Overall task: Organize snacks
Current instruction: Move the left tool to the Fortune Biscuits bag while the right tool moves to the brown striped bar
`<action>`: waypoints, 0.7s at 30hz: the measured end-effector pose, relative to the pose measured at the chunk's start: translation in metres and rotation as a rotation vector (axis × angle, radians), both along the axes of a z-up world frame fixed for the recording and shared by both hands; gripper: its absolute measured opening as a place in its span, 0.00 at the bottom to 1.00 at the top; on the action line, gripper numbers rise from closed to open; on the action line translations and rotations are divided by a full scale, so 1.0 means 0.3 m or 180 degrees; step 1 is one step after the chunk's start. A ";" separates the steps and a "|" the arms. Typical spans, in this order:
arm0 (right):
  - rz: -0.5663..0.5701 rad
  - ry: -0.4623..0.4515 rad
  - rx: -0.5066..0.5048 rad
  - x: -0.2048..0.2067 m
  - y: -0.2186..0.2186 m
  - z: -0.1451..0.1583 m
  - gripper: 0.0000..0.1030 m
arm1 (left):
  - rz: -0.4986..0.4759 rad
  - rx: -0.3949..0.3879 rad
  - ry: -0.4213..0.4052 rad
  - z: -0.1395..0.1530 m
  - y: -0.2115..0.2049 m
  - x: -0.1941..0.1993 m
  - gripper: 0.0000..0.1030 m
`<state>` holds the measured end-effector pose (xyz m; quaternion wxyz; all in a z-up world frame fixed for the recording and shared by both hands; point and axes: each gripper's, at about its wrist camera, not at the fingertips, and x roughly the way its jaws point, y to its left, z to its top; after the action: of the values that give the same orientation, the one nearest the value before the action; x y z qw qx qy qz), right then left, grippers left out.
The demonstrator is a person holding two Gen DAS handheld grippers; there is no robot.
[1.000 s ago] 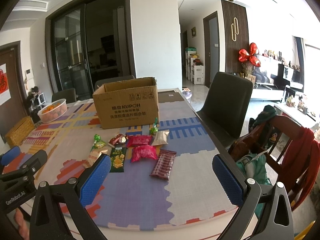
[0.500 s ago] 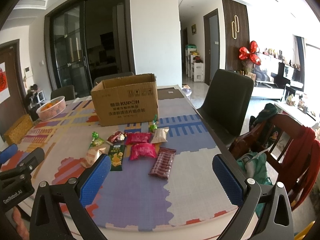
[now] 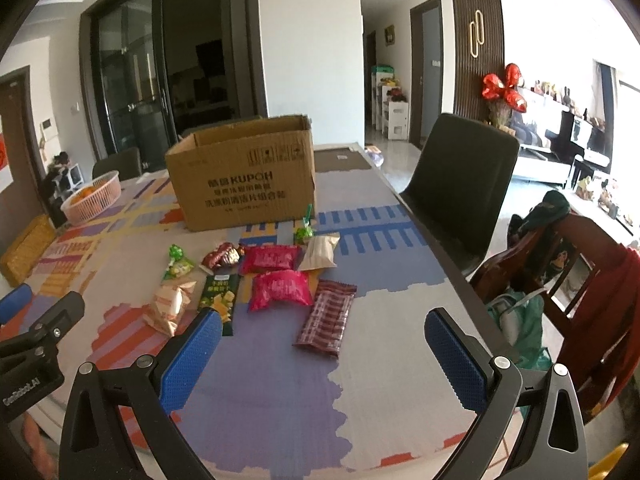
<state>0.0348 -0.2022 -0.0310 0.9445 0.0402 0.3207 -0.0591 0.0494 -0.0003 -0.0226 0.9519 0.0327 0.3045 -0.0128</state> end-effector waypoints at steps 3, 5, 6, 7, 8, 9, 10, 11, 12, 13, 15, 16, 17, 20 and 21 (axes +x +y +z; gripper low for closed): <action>0.0003 0.0085 0.0002 0.038 -0.003 -0.024 0.99 | 0.0022 0.0007 0.0075 -0.023 -0.002 0.042 0.97; 0.0000 0.0141 -0.0009 0.065 -0.003 -0.041 0.99 | 0.0005 0.0006 0.0159 -0.044 -0.005 0.073 0.96; -0.0007 0.0179 -0.0013 0.079 -0.005 -0.051 0.99 | -0.0001 0.0008 0.0190 -0.053 -0.008 0.086 0.95; -0.0008 0.0215 -0.0006 0.091 -0.006 -0.061 0.99 | -0.0002 0.0013 0.0224 -0.061 -0.010 0.098 0.94; -0.0005 0.0258 0.0005 0.106 -0.008 -0.072 0.99 | -0.0007 0.0011 0.0258 -0.071 -0.011 0.110 0.92; -0.0003 0.0294 0.0009 0.119 -0.009 -0.082 0.99 | -0.0010 0.0007 0.0293 -0.082 -0.011 0.124 0.92; 0.0001 0.0326 0.0009 0.134 -0.010 -0.093 0.99 | -0.0013 0.0007 0.0323 -0.093 -0.010 0.135 0.91; -0.0002 0.0356 0.0000 0.144 -0.011 -0.102 0.99 | -0.0019 0.0009 0.0369 -0.107 -0.011 0.152 0.90; -0.0006 0.0386 -0.0012 0.156 -0.011 -0.110 0.99 | -0.0021 0.0009 0.0394 -0.119 -0.010 0.165 0.88; -0.0006 0.0417 -0.0018 0.168 -0.010 -0.118 0.99 | -0.0022 0.0013 0.0426 -0.129 -0.010 0.176 0.88; -0.0007 0.0483 -0.0019 0.193 -0.009 -0.139 0.99 | -0.0042 0.0006 0.0504 -0.151 -0.013 0.203 0.85; -0.0003 0.0521 -0.0019 0.204 -0.009 -0.149 0.99 | -0.0051 0.0005 0.0537 -0.161 -0.014 0.214 0.85; 0.0003 0.0560 -0.0013 0.215 -0.008 -0.159 0.99 | -0.0065 0.0001 0.0571 -0.171 -0.016 0.226 0.84; 0.0003 0.0652 0.0012 0.244 -0.011 -0.188 0.96 | -0.0116 -0.0048 0.0660 -0.198 -0.021 0.262 0.82; 0.0001 0.0689 0.0016 0.256 -0.012 -0.199 0.95 | -0.0143 -0.0077 0.0695 -0.209 -0.024 0.277 0.81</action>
<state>0.1115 -0.2057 -0.0906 0.9042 0.0359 0.4210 -0.0622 0.1324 -0.0074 -0.0852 0.9128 0.0264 0.4054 -0.0414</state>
